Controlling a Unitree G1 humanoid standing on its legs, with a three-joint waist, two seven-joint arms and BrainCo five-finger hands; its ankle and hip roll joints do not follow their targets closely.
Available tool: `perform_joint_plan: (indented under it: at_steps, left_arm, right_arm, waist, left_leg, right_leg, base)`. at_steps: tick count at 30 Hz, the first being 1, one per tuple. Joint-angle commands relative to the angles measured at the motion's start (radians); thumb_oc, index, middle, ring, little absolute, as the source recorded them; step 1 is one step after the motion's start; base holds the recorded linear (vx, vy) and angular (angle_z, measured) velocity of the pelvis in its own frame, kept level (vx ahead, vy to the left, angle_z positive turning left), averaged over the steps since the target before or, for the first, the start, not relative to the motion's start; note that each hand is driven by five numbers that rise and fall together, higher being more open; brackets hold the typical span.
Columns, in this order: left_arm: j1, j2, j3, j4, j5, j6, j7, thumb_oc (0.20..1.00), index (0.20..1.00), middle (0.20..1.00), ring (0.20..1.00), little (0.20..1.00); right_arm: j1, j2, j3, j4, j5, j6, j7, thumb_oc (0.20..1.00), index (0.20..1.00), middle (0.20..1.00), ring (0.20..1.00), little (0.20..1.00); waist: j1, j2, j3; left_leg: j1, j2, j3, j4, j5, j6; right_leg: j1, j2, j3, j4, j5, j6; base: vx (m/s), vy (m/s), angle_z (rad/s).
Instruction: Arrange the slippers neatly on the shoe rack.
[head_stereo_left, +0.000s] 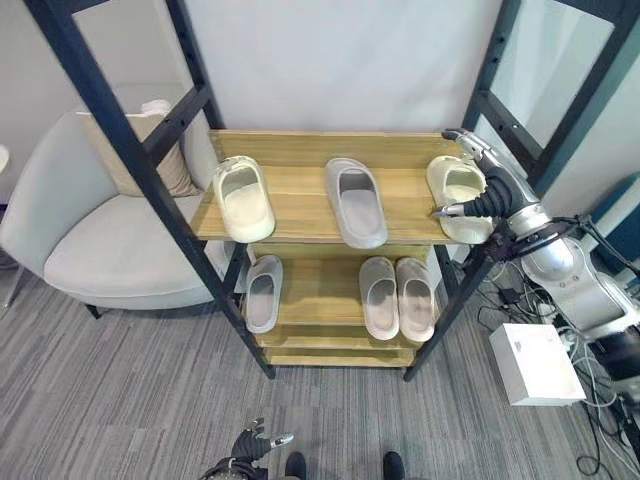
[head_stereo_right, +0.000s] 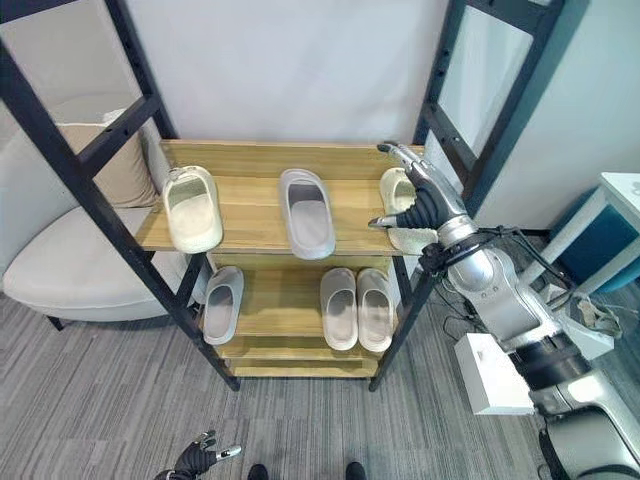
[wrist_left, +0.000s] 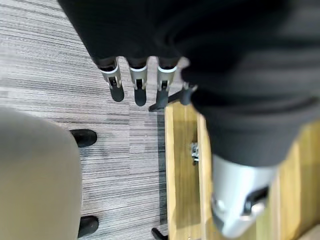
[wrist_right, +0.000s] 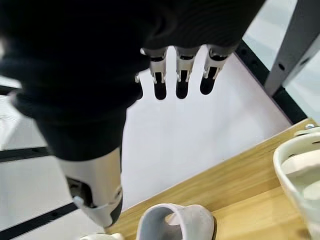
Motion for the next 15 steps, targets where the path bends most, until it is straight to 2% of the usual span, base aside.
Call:
perform_joint_plan:
  at_steps: [1, 8, 15]
  left_arm:
    - [-0.071, 0.052, -0.028, 0.03, -0.015, -0.017, 0.009, 1.0, 1.0, 1.0, 1.0, 1.0]
    - [-0.09, 0.057, -0.045, 0.035, -0.058, -0.019, 0.025, 1.0, 1.0, 1.0, 1.0, 1.0]
    - [-0.094, 0.05, -0.047, 0.04, -0.07, -0.027, 0.031, 1.0, 1.0, 1.0, 1.0, 1.0]
  right_arm:
    - [-0.177, 0.012, 0.022, 0.079, 0.011, 0.011, -0.064, 1.0, 1.0, 1.0, 1.0, 1.0]
    - [-0.356, 0.167, 0.073, 0.322, 0.054, 0.037, -0.123, 1.0, 1.0, 1.0, 1.0, 1.0]
    - [-0.418, 0.215, 0.123, 0.41, 0.023, 0.047, -0.122, 1.0, 1.0, 1.0, 1.0, 1.0]
  waist:
    - [0.024, -0.049, 0.03]
    - [0.059, -0.044, 0.042]
    - [0.081, -0.047, 0.048]
  left_leg:
    - [0.065, -0.039, 0.004, 0.0, -0.089, 0.023]
    - [0.044, -0.045, -0.005, 0.002, -0.085, 0.026]
    - [0.021, -0.049, -0.014, 0.007, -0.085, 0.03]
  right_leg:
    - [0.081, -0.001, 0.007, 0.001, -0.122, -0.002]
    - [0.066, -0.007, -0.003, 0.001, -0.115, 0.001]
    - [0.053, -0.009, -0.007, 0.001, -0.113, 0.005]
  base:
    - [0.0, 0.0, 0.0]
    - [0.01, 0.016, 0.05]
    - [0.01, 0.011, 0.01]
